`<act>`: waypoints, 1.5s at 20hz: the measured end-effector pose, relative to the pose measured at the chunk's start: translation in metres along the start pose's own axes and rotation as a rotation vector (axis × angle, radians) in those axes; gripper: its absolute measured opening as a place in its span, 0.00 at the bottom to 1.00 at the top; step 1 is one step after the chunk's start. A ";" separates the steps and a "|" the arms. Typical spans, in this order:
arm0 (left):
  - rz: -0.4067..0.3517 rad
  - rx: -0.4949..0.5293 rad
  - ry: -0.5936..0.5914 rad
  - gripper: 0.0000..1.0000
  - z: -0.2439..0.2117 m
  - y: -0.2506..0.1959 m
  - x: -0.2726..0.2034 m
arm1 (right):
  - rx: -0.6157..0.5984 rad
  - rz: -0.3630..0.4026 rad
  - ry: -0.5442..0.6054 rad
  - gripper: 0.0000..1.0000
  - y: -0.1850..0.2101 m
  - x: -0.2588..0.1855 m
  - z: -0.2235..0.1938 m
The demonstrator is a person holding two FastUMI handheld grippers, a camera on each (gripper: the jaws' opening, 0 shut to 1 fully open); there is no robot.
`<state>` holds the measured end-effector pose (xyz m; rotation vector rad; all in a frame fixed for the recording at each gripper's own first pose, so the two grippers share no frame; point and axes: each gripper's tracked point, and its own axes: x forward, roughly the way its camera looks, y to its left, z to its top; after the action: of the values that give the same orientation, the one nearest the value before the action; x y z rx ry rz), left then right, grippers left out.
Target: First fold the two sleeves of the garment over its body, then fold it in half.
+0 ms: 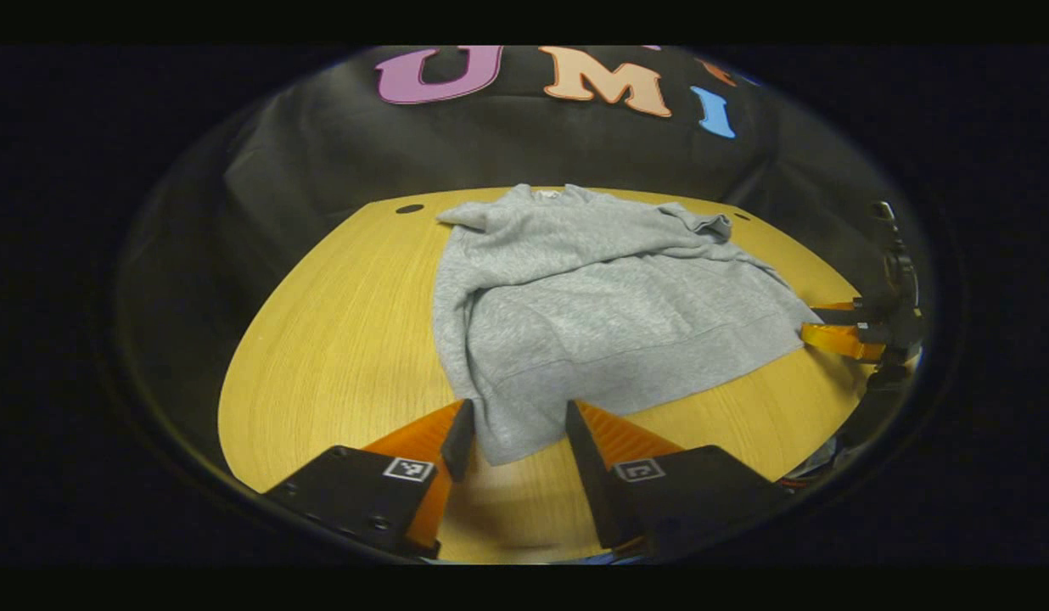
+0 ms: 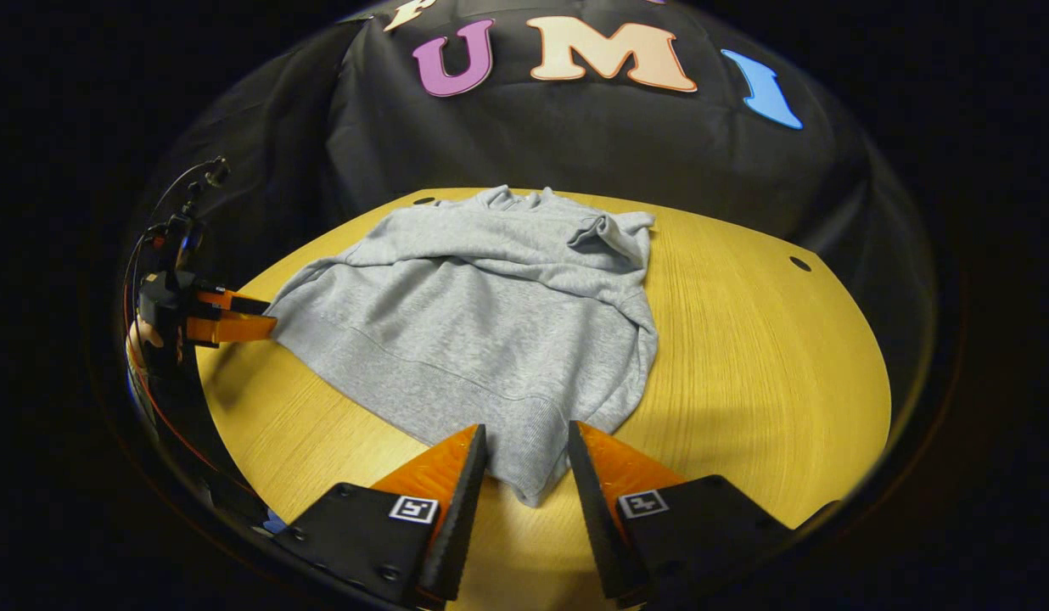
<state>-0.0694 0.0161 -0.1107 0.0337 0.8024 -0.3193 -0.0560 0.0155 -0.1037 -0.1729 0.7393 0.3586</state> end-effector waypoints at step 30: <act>-0.117 -0.152 -0.388 0.00 0.157 -0.024 -0.030 | 0.049 0.000 -0.241 0.05 -0.004 -0.016 0.133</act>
<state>0.0141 -0.0226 0.0221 -0.2126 0.4422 -0.3607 0.0180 0.0450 0.0041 -0.0811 0.5095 0.3542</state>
